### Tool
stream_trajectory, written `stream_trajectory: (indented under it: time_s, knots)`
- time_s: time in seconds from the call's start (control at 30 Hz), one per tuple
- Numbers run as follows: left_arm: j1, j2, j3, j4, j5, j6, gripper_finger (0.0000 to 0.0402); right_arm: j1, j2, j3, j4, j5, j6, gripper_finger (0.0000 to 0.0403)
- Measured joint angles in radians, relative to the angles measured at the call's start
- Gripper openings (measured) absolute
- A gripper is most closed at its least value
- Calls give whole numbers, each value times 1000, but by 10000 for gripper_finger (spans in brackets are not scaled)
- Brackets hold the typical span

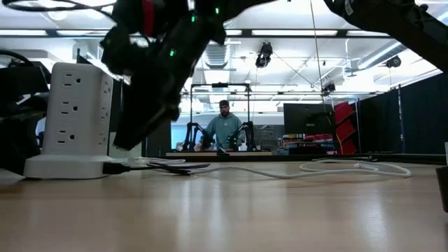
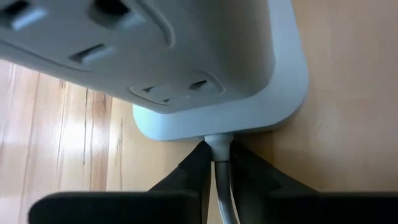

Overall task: Insert USB
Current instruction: Insert the bottom black charger cable into the white outlet extension

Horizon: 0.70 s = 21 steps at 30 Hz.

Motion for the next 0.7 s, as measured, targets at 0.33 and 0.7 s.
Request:
stream_trajectory:
  time_s: [0.33, 0.7]
  knots:
    - [-1, -11, 84, -74, 74, 54, 27, -5, -96, 64, -176, 97, -55, 231]
    - [-4, -14, 256, -329, 188, 4, 27, -22, -86, -85, 124, 111, -71, 186]
